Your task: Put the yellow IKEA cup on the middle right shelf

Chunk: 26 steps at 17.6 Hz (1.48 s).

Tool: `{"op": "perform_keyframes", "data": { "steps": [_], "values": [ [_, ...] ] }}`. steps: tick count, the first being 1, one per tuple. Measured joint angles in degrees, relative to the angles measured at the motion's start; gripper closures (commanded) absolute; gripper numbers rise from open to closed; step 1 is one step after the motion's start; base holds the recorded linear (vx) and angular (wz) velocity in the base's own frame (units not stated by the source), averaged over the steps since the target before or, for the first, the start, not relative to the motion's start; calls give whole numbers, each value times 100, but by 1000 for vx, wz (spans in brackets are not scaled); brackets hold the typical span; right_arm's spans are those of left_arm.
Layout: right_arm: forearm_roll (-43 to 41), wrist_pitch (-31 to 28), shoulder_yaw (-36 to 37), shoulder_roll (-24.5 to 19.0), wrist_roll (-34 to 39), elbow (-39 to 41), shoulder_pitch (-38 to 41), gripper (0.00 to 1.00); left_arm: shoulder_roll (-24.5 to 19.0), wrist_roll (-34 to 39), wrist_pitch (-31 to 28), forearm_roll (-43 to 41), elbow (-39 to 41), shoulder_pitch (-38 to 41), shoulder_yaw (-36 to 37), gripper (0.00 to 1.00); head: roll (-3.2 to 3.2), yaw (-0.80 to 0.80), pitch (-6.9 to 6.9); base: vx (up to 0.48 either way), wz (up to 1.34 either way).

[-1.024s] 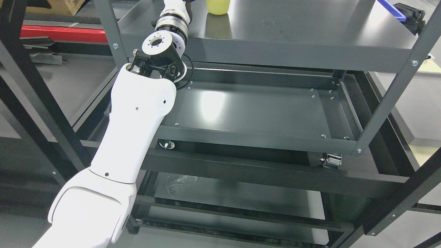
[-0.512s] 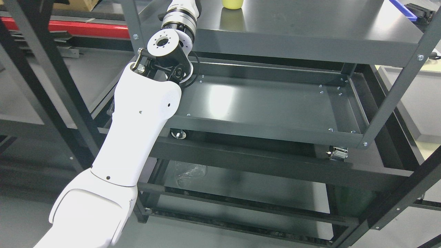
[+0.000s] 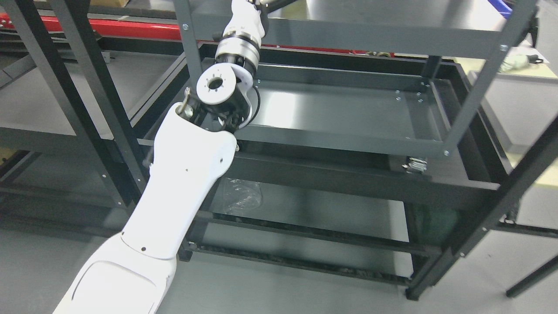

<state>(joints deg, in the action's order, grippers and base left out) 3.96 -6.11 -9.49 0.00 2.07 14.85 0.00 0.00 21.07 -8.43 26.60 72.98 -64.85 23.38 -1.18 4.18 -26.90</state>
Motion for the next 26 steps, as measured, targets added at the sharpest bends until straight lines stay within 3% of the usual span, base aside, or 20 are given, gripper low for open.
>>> {"op": "perform_keyframes", "data": {
  "steps": [6,18,26],
  "values": [
    [0,0,0,0,0,0,0,1,0,-3,234,-268,286,946,-68,2,0,0,0,-290,-283],
    [0,-31,0,0,1,0,0,1,0,-76,73,-812,320,2928,-1624,2,0,0,0,-275,40],
    [0,3,0,0,27,0,0,1,0,-862,64,-857,290,3546,-2021,1,0,0,0,-64,5]
  ]
}}
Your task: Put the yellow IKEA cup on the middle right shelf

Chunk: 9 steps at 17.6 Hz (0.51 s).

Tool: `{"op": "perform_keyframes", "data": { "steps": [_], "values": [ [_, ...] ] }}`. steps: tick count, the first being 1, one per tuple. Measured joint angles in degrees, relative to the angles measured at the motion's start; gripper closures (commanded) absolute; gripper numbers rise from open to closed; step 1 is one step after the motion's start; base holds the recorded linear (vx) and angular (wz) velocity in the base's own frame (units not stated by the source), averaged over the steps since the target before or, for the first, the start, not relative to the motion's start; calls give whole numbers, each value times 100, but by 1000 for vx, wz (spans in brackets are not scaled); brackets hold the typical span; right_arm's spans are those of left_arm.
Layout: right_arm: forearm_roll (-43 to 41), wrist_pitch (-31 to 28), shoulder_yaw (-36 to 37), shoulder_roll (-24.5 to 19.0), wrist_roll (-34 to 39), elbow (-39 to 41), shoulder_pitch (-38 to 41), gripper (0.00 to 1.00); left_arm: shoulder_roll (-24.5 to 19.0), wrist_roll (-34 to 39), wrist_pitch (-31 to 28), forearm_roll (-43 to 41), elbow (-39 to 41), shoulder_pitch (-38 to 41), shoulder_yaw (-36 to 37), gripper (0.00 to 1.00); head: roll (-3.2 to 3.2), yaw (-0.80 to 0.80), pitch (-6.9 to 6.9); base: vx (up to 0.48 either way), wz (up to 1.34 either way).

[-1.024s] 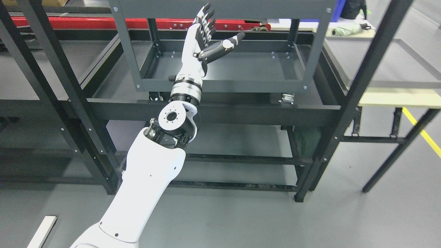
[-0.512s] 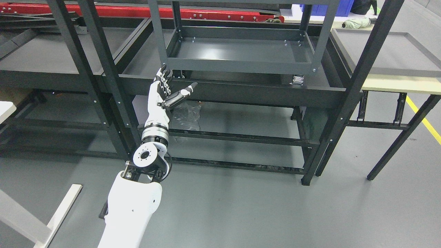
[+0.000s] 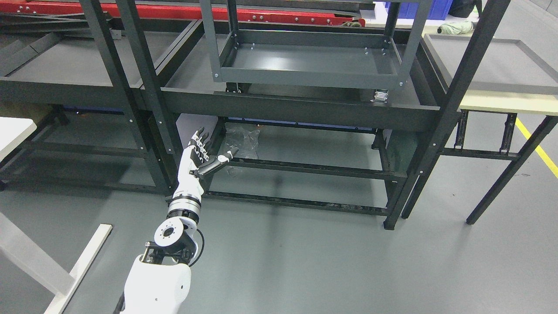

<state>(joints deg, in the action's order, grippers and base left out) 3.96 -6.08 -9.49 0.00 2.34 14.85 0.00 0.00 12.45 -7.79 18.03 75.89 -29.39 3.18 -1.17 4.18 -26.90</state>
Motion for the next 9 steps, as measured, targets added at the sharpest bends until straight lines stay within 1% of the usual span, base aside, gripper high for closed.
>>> {"op": "perform_keyframes", "data": {
  "steps": [9],
  "values": [
    [0,1,0,0,-28,0,0,1,0,-77,0,-9,-5,205,-194,1,0,0,0,-7,0]
  ]
}}
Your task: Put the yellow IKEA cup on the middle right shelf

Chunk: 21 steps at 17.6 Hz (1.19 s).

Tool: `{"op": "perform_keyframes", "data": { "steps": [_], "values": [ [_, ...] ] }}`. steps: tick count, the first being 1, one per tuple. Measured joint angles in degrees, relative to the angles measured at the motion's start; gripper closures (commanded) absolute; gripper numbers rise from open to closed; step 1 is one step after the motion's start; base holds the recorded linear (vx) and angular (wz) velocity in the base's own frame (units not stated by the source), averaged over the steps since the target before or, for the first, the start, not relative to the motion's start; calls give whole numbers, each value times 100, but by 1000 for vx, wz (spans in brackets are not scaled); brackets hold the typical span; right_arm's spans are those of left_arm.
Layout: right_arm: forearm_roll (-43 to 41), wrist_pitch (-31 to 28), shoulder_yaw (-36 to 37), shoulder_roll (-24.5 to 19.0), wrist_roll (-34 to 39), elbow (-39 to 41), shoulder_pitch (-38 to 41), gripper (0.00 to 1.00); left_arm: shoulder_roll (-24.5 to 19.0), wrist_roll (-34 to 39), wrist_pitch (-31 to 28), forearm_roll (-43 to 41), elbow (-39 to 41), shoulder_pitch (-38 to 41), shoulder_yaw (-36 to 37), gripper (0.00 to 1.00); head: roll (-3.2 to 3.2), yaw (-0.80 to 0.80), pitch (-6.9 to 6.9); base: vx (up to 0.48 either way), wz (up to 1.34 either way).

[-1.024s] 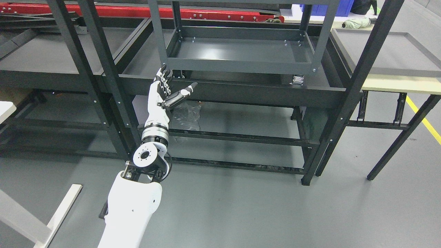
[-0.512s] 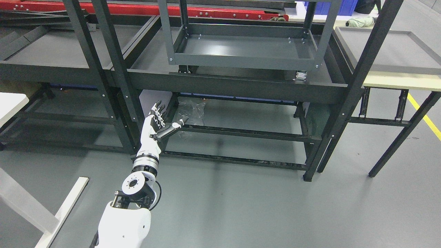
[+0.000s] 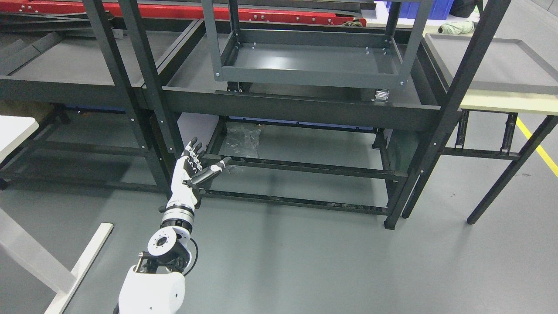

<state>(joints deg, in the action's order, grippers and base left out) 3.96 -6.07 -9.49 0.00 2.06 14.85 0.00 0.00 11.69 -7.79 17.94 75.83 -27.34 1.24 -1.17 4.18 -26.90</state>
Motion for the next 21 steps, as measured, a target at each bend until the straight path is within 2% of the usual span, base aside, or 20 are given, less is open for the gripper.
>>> {"op": "perform_keyframes", "data": {
  "steps": [21],
  "values": [
    [0,1,0,0,-32,0,0,1,0,-113,2,-2,-30,120,-111,1,0,0,0,13,-1]
  ]
}}
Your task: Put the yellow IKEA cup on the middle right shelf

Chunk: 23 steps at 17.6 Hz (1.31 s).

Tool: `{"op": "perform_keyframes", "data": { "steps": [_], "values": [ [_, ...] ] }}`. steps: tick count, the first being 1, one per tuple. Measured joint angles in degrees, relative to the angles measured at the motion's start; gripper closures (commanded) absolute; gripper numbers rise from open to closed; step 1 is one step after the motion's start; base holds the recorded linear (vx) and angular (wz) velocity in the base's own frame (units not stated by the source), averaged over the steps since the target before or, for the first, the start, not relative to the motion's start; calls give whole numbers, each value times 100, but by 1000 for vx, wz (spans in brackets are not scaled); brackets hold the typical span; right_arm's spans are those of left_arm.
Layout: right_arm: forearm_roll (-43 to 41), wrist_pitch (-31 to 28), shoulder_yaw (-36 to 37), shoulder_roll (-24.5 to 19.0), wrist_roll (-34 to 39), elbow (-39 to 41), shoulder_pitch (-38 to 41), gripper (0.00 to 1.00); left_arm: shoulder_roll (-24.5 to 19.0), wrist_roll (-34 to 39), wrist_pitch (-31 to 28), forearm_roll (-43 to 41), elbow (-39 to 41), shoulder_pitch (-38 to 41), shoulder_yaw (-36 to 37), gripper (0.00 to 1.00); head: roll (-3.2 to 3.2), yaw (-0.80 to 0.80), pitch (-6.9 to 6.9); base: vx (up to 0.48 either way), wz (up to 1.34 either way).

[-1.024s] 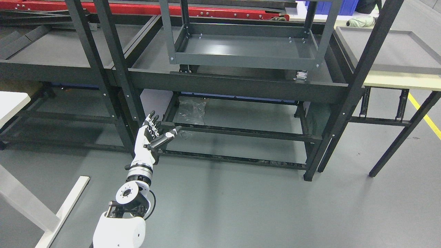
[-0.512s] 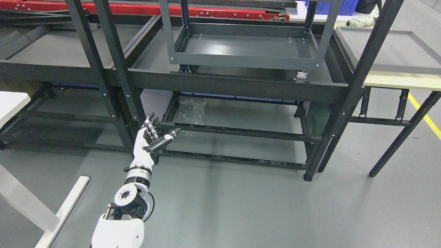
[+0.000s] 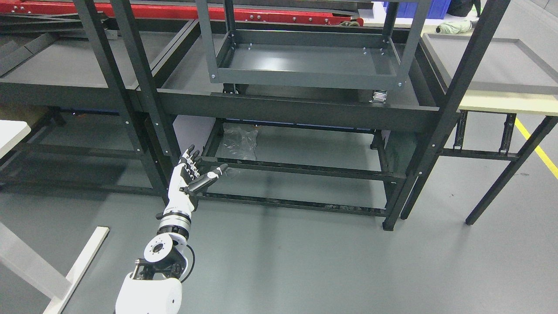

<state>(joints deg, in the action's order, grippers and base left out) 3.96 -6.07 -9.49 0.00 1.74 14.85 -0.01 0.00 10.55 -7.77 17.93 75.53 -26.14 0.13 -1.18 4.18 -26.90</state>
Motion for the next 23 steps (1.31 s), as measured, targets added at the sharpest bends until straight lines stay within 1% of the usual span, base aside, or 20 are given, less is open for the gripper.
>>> {"op": "perform_keyframes", "data": {
  "steps": [23],
  "values": [
    [0,2,0,0,30,0,1,1,0,-13,70,-5,-20,-32,-12,1,0,0,0,11,-1]
  ]
}}
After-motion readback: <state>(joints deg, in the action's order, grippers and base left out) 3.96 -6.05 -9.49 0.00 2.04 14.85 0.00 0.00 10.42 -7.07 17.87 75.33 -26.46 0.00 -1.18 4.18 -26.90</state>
